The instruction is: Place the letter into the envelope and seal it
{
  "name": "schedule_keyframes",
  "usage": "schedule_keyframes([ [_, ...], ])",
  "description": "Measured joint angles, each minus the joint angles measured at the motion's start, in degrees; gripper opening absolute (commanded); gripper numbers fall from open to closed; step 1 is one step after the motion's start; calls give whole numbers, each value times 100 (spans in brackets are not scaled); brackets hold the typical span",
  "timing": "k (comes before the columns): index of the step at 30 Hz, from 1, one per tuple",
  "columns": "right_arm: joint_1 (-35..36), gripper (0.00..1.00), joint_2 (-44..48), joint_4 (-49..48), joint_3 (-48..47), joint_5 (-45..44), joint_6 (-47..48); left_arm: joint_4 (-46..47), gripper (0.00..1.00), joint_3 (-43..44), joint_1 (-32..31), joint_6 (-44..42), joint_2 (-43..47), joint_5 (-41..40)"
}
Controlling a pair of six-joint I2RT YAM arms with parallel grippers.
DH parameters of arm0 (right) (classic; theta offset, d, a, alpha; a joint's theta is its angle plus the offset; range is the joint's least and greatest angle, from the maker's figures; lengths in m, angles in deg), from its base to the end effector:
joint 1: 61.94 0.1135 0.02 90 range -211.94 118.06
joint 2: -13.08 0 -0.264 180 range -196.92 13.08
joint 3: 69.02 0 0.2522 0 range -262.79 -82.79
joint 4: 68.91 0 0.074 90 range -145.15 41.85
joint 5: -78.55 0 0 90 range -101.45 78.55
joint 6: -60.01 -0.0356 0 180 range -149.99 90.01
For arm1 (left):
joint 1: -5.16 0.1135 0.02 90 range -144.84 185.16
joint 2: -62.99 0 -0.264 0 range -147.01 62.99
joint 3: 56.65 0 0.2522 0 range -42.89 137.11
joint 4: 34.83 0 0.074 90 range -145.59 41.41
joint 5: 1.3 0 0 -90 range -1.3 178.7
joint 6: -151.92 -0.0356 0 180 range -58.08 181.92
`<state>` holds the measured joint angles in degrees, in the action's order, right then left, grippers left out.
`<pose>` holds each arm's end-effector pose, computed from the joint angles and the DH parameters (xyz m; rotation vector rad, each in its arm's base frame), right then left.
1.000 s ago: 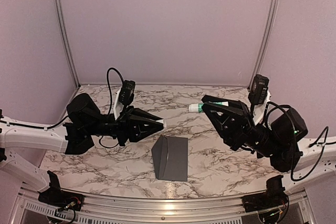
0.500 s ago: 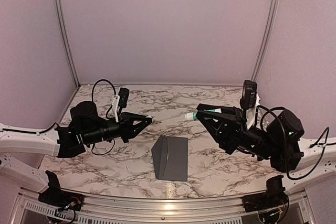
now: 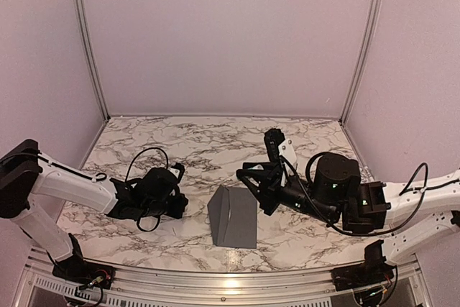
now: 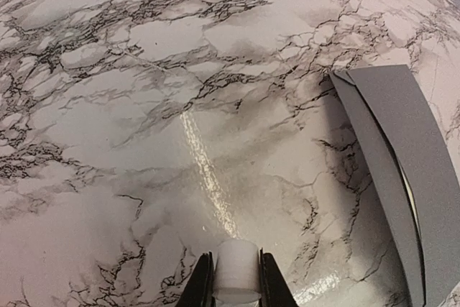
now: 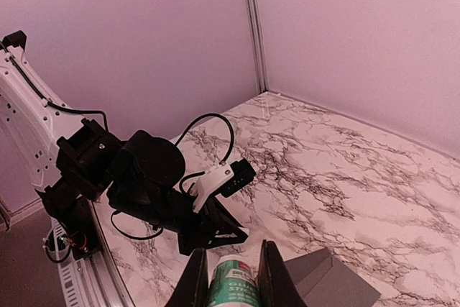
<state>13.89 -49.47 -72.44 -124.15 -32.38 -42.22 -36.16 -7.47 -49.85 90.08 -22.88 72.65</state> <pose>0.0749 0.2445 0.3079 -0.6401 1.5835 0.8695 0.1735 -0.2307 0.1595 0.3709 2.2180 -0.4894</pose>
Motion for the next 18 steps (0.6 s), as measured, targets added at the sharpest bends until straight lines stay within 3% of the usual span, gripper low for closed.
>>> schedule_keyframes([
  [7, -142, 0, -885, 750, -529, -105, -192, -472, 23, 354, 26, 188, -754, 74],
  [16, -761, 0, -1246, 1143, -531, 507, -468, -557, 81, 398, 59, 323, -778, 101],
  [18, -835, 0, -1322, 1174, -531, 656, -494, -590, 89, 402, 59, 286, -739, 105],
])
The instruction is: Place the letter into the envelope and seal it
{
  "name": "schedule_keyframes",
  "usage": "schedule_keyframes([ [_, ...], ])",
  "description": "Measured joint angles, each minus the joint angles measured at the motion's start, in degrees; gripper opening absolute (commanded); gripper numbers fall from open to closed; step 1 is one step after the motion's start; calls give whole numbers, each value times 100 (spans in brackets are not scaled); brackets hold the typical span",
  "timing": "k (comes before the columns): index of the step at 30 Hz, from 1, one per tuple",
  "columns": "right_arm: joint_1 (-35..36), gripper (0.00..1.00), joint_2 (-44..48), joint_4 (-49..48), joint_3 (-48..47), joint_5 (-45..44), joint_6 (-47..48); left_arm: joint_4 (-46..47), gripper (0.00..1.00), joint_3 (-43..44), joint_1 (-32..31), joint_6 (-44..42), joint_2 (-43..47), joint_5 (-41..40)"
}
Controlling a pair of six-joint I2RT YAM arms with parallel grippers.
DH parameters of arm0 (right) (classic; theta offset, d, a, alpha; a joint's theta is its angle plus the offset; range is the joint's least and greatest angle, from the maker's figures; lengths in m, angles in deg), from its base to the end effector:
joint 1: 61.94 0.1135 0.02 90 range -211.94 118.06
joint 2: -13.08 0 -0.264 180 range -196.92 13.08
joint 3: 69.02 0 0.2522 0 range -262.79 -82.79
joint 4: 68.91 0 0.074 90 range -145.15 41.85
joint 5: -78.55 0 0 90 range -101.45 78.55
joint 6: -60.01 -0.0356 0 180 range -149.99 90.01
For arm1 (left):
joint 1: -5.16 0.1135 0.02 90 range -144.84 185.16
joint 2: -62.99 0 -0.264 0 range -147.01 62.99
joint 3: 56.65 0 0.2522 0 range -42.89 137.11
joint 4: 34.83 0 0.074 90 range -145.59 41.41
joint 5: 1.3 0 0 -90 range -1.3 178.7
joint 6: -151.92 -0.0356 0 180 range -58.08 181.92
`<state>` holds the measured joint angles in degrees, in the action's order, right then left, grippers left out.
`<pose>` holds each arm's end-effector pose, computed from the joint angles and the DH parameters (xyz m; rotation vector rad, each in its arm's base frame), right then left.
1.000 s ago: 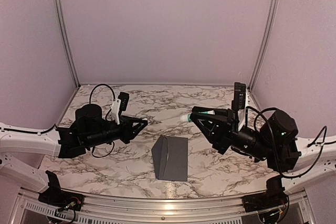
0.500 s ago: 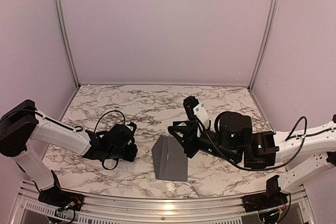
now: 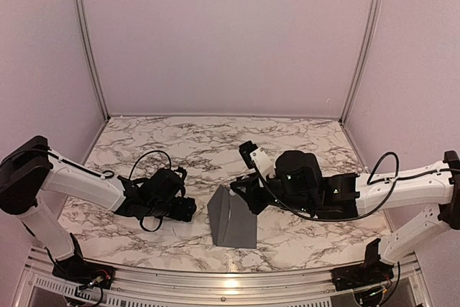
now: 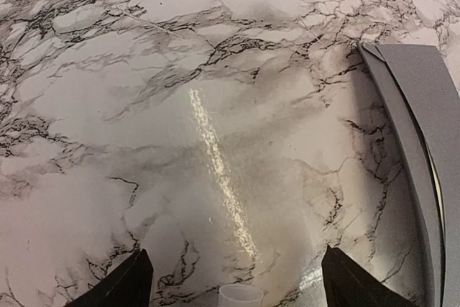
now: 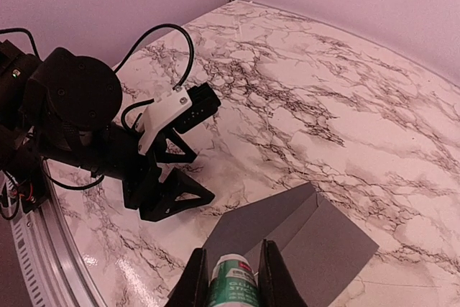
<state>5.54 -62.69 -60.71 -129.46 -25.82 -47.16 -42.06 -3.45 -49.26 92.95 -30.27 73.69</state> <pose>0.1222 0.2717 0.2594 -0.7116 1.9101 0.7069 0.1830 -0.2399 0.1351 0.3646 2.3697 -0.4034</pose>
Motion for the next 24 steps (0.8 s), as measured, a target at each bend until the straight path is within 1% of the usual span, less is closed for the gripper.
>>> schedule_keyframes([
  [3, -63, 0, -98, 33, -2, 219, -35, -146, 94, -4, 4, -87, 160, -4],
  [6, -166, 0, -170, 90, -2, 525, -55, -254, 97, -4, 4, -295, 531, 7],
  [10, -260, 0, -177, 166, -2, 975, -61, -289, 98, -4, -13, -697, 1233, 98],
  [12, -315, 0, -177, 223, -22, 1290, -59, -291, 97, -4, -92, -973, 1611, 153],
  [14, -382, 0, -177, 289, -63, 1602, -61, -291, 97, 0, -310, -1281, 1937, 295],
  [16, -461, 0, -179, 352, -146, 1923, -61, -291, 96, 26, -664, -1598, 2181, 505],
  [20, -529, 0, -181, 490, -407, 2424, -46, -199, 95, 107, -1399, -2229, 2522, 1222],
  [24, -535, 0, -186, 599, -562, 2826, -44, -26, 91, 105, -1515, -2627, 2782, 1773],
])
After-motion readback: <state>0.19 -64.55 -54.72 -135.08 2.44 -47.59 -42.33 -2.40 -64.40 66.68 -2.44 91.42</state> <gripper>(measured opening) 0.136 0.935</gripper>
